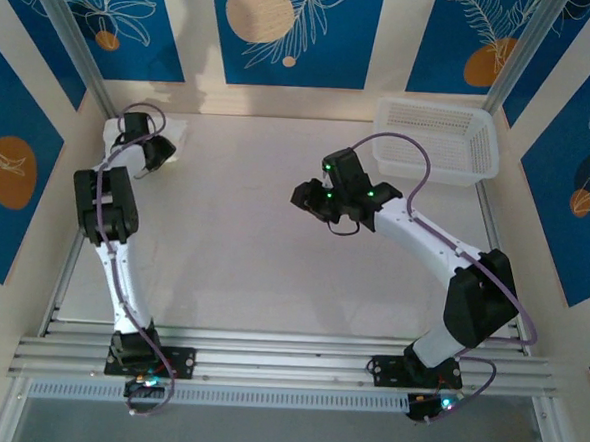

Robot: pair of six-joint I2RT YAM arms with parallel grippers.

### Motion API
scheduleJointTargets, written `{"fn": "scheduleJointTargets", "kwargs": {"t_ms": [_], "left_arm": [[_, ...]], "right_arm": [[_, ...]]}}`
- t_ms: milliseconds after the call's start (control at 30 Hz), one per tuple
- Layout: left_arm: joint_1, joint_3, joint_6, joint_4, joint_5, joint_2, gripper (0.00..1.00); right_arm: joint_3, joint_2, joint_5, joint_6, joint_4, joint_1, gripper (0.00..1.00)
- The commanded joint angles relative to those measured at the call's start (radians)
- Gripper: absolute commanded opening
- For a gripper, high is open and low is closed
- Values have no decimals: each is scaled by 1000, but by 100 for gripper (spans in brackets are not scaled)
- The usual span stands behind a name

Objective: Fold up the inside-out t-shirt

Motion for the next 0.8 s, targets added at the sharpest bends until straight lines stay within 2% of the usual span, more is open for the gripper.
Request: {"fn": "scheduleJointTargets", "kwargs": {"t_ms": [0,100,233,300,367,500,633,700,767], "left_arm": [[13,89,7,-23,37,23,37],[12,8,3,36,50,-78,40],[-1,-294,-8,166,66,-370,43],[-25,-437,14,181,45,-544,44],[-69,-565,68,153,3,-716,48],[-175,-772,179,101,-109,-1007,64],[-272,-1039,368,211,-243,-1244,89],[-296,-1158,475,307,-254,-1324,94],[-316,-1237,543,358,-309,-1357,96]], "right_arm": [[52,-12,-14,-50,-57,-29,41],[42,-73,53,-123,-98,-62,41],[-87,-253,273,-252,-62,-117,43],[-196,-359,377,-312,21,-147,48],[-345,-467,467,-379,162,-182,59],[-569,-593,501,-474,395,-286,68],[-662,-568,478,-563,458,-390,73],[-684,-510,486,-595,488,-429,74],[-733,-419,489,-656,633,-451,74]]}}
